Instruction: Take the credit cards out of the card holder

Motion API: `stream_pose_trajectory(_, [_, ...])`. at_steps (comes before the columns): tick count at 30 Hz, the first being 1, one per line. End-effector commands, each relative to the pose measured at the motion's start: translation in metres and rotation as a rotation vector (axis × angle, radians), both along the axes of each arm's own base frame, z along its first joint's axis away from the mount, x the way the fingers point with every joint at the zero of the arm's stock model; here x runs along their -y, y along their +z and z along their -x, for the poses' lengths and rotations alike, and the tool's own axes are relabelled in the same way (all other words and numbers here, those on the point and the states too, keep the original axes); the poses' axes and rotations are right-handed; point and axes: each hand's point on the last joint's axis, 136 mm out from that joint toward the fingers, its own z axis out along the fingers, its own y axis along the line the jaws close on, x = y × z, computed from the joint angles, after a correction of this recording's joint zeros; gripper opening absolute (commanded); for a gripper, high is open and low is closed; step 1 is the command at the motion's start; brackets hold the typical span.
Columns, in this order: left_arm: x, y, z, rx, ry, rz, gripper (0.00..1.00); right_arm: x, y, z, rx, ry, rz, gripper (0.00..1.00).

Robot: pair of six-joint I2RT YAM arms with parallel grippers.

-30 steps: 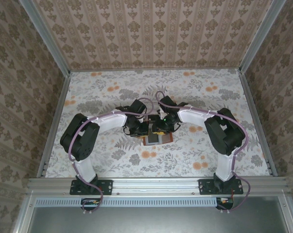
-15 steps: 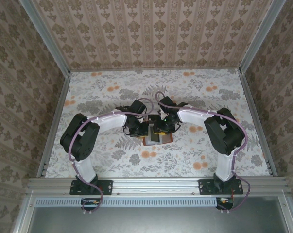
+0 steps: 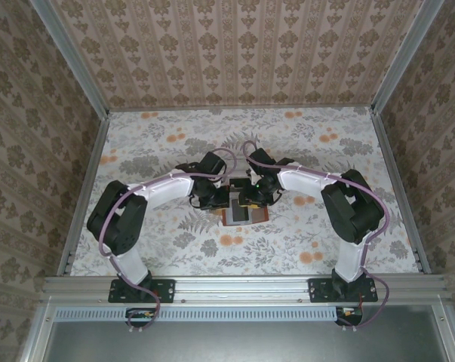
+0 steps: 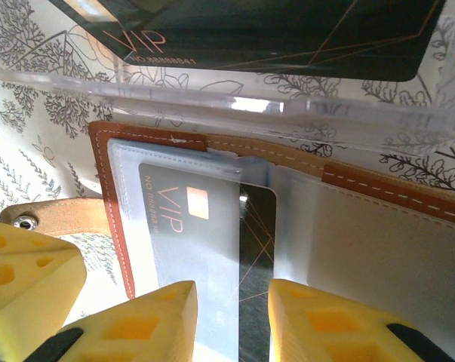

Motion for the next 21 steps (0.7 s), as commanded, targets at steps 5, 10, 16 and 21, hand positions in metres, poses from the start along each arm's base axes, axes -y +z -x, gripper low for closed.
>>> stream_pose_trajectory(5, [0.024,0.011,-0.005,-0.012,-0.001,0.103,0.03,-0.002,0.007,-0.001,-0.006,-0.019,-0.049,0.33])
stream_pose_trajectory(10, [0.021,-0.009,-0.003,-0.054,0.005,0.082,0.03,-0.003,0.006,-0.001,-0.016,-0.024,-0.065,0.33])
stream_pose_trajectory(16, [0.011,-0.026,0.003,-0.083,0.001,0.025,0.03,-0.007,0.004,0.0,-0.029,-0.03,-0.095,0.33])
stream_pose_trajectory(21, [-0.001,-0.034,0.008,-0.095,-0.008,-0.034,0.03,-0.018,0.003,-0.001,-0.048,-0.027,-0.163,0.33])
